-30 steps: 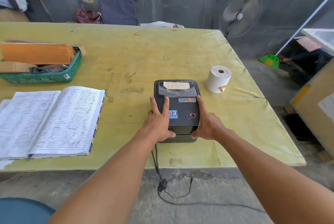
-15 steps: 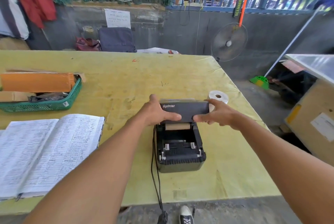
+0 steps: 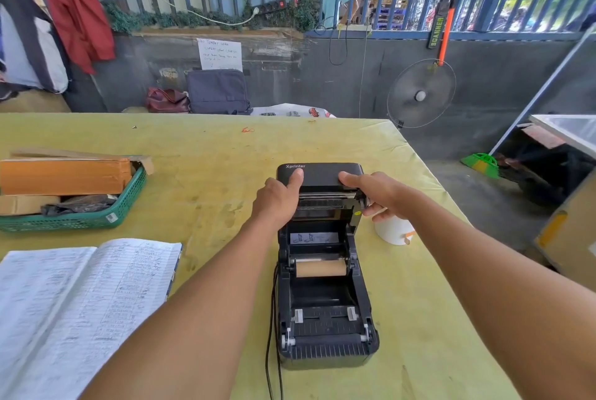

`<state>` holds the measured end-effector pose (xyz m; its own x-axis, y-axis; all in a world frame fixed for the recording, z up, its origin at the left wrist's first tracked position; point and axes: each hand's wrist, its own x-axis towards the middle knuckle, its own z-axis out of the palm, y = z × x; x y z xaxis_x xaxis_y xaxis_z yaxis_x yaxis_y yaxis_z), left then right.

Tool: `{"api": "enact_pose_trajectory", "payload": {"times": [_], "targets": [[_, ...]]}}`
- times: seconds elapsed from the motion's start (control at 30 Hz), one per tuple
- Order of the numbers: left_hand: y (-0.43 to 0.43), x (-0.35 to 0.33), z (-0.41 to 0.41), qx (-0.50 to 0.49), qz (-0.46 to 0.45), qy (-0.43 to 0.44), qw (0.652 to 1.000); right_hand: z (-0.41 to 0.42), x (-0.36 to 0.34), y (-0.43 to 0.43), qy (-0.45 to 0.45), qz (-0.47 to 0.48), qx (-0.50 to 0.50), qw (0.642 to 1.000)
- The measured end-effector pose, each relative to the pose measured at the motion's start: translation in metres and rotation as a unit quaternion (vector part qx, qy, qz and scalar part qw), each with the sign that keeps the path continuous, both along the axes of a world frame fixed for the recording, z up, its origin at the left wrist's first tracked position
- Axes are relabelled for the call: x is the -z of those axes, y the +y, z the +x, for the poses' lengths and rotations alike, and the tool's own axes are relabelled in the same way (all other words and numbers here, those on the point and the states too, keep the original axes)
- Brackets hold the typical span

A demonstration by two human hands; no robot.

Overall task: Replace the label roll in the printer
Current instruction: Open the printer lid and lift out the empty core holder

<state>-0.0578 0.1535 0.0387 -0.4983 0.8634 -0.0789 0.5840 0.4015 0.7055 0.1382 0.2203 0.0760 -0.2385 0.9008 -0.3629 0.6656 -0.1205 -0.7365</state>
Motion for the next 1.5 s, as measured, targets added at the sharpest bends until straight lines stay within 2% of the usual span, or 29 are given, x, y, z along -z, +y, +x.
{"api": "enact_pose_trajectory", "payload": {"times": [0.57, 0.7, 0.87, 1.13, 1.23, 1.33, 1.5], "targets": [[0.02, -0.004, -0.006, 0.011, -0.017, -0.004, 1.0, -0.008, 0.008, 0.006, 0.014, 0.022, 0.037, 0.999], [0.012, -0.005, -0.003, 0.0, -0.013, -0.045, 0.999, -0.008, 0.008, -0.002, 0.014, 0.041, 0.042, 0.998], [-0.007, -0.002, -0.004, 0.023, 0.002, -0.181, 0.983, 0.0, 0.002, -0.014, -0.012, 0.077, 0.033, 0.996], [-0.035, 0.012, -0.003, 0.009, -0.004, -0.2, 0.98, 0.009, 0.013, -0.037, -0.05, 0.081, 0.014, 0.995], [-0.051, 0.022, -0.004, 0.062, -0.051, -0.161, 0.984, 0.015, 0.026, -0.046, -0.068, 0.057, 0.002, 0.996], [-0.063, 0.03, -0.001, 0.108, -0.082, -0.048, 0.99, 0.019, 0.04, -0.055, -0.126, 0.04, -0.048, 0.99], [-0.071, 0.046, 0.005, 0.144, -0.124, 0.032, 0.981, 0.018, 0.064, -0.065, -0.246, 0.102, -0.151, 0.952]]}}
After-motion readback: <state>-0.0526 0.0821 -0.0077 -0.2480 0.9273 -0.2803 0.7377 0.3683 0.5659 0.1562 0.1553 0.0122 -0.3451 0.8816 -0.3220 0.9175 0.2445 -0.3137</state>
